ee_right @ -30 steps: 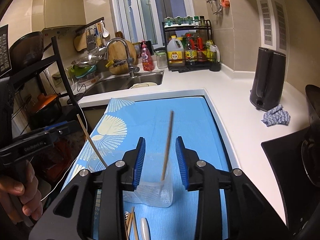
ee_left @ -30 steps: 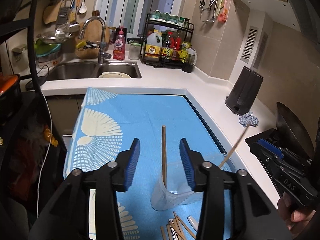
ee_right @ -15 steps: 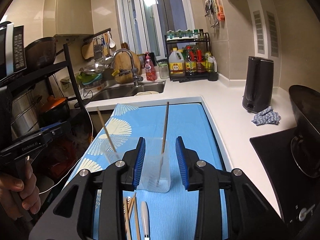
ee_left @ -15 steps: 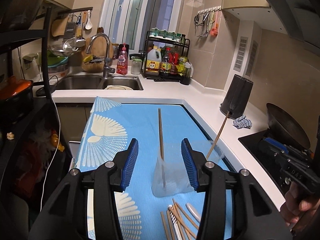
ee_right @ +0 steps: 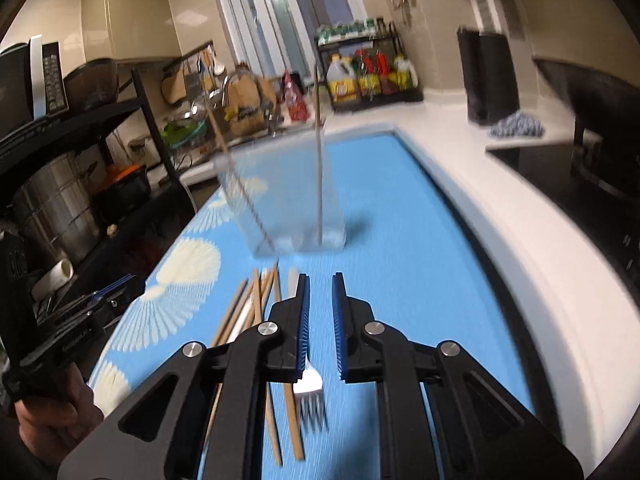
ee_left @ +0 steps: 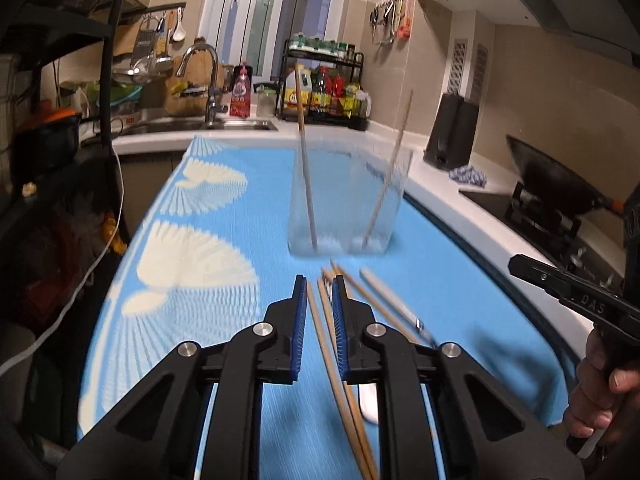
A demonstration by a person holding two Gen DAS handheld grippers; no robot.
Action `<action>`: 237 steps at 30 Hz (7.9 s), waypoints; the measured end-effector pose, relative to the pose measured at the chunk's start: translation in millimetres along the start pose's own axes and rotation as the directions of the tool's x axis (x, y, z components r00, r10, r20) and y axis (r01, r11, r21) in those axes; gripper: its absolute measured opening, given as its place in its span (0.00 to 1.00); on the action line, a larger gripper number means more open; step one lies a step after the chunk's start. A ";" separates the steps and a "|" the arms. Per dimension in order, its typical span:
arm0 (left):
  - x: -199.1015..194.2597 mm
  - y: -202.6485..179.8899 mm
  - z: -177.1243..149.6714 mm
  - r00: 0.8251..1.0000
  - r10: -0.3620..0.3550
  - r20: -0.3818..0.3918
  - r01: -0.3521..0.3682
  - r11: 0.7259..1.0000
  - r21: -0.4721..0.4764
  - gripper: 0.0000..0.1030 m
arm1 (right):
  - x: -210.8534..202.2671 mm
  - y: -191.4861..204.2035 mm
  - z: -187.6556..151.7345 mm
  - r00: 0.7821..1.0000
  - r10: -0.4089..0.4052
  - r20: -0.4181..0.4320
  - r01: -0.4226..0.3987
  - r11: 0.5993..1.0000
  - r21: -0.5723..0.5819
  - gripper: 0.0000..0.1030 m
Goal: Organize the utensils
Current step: 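Lower both chopsticks upright into the container and open both tools, then grasp another wooden chopstick with the right tool while the left tool approaches one, then close the left tool on a wooden chopstick beside the spoon, then lift both held chopsticks and carry them above the clear container, then lower the chopsticks into the container and open the left tool while the right tool holds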
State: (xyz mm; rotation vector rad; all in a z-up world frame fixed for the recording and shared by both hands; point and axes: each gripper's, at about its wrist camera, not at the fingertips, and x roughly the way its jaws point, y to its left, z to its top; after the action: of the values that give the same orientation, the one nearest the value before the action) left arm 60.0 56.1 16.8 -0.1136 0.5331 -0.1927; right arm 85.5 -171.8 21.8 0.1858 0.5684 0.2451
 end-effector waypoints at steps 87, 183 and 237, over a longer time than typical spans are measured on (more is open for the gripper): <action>-6.5 -17.1 -92.4 0.991 0.064 -0.117 -0.063 0.998 0.013 0.06 | 8.4 -5.5 -49.8 0.989 -0.112 -0.098 0.095 0.982 -0.162 0.06; -74.7 -18.9 -69.4 0.974 0.139 0.179 -0.161 0.981 0.111 0.05 | -62.3 -4.4 -60.8 0.982 -0.126 0.138 0.149 0.973 -0.175 0.06; -57.9 -8.8 147.9 0.956 -0.033 0.291 0.022 0.999 0.039 0.05 | -79.9 35.7 181.6 0.935 0.027 0.355 0.018 0.992 -0.123 0.06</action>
State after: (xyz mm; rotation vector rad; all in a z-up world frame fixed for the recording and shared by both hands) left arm 85.8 68.2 173.3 -0.1124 0.2333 -0.2085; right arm 114.3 -179.3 221.2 0.1066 0.1907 0.2433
